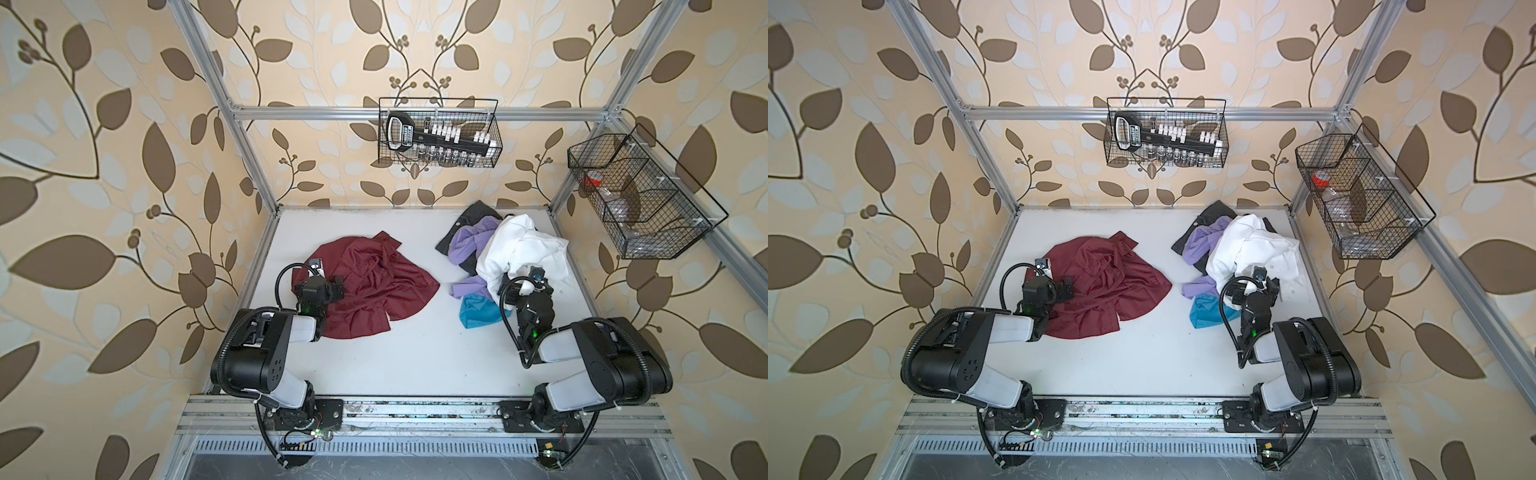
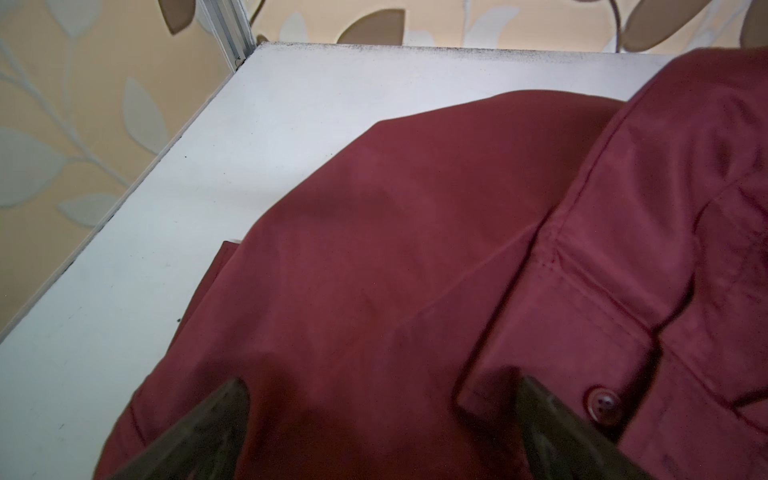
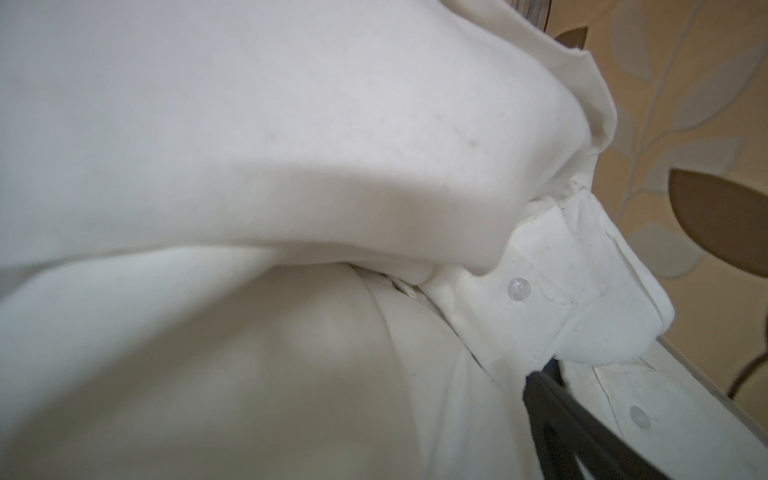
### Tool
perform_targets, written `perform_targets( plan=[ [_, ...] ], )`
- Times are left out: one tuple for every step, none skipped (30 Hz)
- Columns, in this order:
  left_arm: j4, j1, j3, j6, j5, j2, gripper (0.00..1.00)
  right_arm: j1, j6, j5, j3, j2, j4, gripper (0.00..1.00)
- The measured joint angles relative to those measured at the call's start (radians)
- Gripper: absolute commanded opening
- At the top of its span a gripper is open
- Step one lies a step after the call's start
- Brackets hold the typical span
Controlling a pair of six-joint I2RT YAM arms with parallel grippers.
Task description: Pick out a specific cloth from the pile
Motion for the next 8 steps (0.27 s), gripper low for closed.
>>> perform_targets(
  plan=[
    [0.000,0.000,0.000,0.000,0.000,0.000,0.99,0.000,0.000,0.000,0.000,0.000,-0.001,1.00],
    [0.000,0.000,0.000,0.000,0.000,0.000,0.99,-0.002,0.003,-0.003,0.001,0.000,-0.002,1.00],
    [0.000,0.000,0.000,0.000,0.000,0.000,0.99,-0.005,0.004,-0.008,0.002,0.000,-0.004,1.00],
    [0.000,0.000,0.000,0.000,0.000,0.000,0.99,-0.009,0.005,-0.013,0.002,0.000,-0.004,1.00],
    [0.000,0.000,0.000,0.000,0.000,0.000,0.99,-0.012,0.007,-0.016,0.003,0.000,-0.005,1.00],
    [0.000,0.000,0.000,0.000,0.000,0.000,0.99,-0.013,0.008,-0.018,0.003,0.000,-0.005,1.00],
    [0.000,0.000,0.000,0.000,0.000,0.000,0.99,-0.013,0.010,-0.019,0.003,0.000,-0.006,1.00],
    [0.000,0.000,0.000,0.000,0.000,0.000,0.99,-0.013,0.011,-0.021,0.003,0.000,-0.007,1.00]
  ],
)
